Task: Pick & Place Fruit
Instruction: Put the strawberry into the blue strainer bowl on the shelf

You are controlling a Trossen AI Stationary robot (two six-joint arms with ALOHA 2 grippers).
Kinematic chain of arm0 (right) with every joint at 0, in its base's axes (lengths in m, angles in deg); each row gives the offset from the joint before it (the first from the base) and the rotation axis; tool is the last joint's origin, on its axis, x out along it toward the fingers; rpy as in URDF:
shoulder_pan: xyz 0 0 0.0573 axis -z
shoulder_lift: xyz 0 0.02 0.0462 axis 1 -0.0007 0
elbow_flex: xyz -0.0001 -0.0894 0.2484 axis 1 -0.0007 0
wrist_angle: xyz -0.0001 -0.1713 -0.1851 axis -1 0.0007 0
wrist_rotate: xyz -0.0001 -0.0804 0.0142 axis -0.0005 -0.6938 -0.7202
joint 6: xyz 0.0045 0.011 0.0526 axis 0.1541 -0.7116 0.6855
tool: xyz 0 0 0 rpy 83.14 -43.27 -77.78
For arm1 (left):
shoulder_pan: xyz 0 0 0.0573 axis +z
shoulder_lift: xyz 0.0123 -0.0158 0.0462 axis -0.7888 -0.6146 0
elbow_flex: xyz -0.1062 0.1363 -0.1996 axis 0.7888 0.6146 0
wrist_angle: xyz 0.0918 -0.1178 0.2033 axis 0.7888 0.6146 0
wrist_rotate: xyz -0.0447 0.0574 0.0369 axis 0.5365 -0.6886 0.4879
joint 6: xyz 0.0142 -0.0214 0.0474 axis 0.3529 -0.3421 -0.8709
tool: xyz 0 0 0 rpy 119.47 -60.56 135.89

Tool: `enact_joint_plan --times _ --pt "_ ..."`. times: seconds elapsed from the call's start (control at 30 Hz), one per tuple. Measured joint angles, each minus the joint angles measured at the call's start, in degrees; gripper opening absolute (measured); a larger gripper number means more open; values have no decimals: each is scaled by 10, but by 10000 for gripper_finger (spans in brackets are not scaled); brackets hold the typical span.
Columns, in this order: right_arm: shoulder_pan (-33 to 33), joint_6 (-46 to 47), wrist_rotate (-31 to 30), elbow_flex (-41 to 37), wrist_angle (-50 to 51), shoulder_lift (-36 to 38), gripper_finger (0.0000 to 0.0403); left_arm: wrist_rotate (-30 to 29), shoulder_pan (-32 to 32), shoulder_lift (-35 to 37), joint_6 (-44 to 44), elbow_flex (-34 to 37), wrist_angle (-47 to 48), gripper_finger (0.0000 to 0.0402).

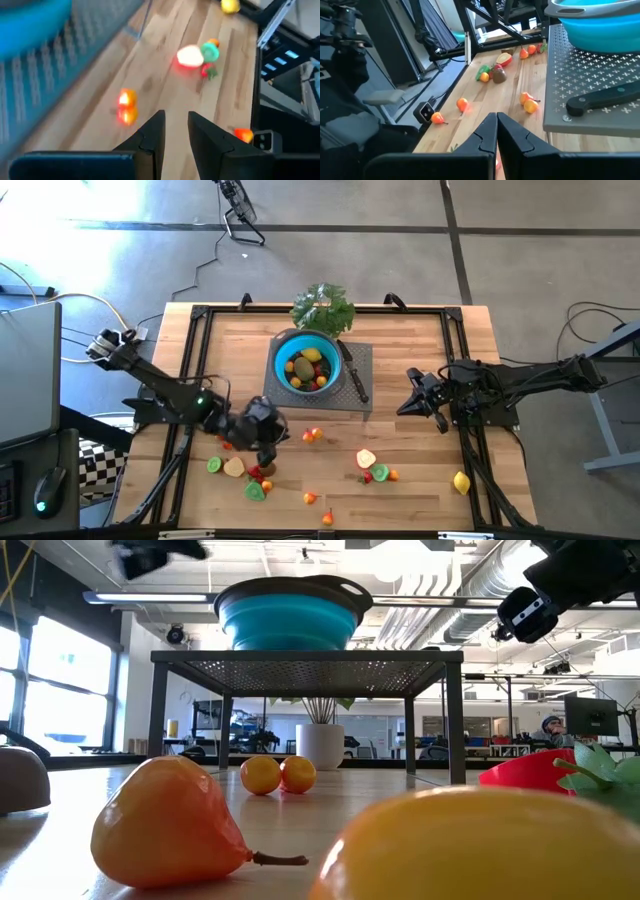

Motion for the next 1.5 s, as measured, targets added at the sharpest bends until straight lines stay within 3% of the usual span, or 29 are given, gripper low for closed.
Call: enact_joint_plan --times 0.17,0.33,0.63,0.83,0.97,1.13,1.3,1.5 --pt "0 -7 0 0 -7 0 3 -15 -42 0 163 0 123 80" --pt "0 -29 0 0 -8 0 3 -16 -53 0 229 0 222 80" --pt "0 -27 0 0 -8 0 3 -19 -52 0 221 0 275 80" --pt "0 -37 0 0 -8 0 3 -49 -47 17 104 0 282 79" --pt "0 -40 -41 0 -12 0 3 -25 -13 58 48 0 318 60" --pt "0 -60 -102 0 -27 0 3 7 10 117 109 0 360 22" --pt "0 -98 -101 0 -26 0 3 5 8 131 188 0 380 4" --pt "0 -108 -88 0 -25 0 3 29 9 115 197 -1 395 5"
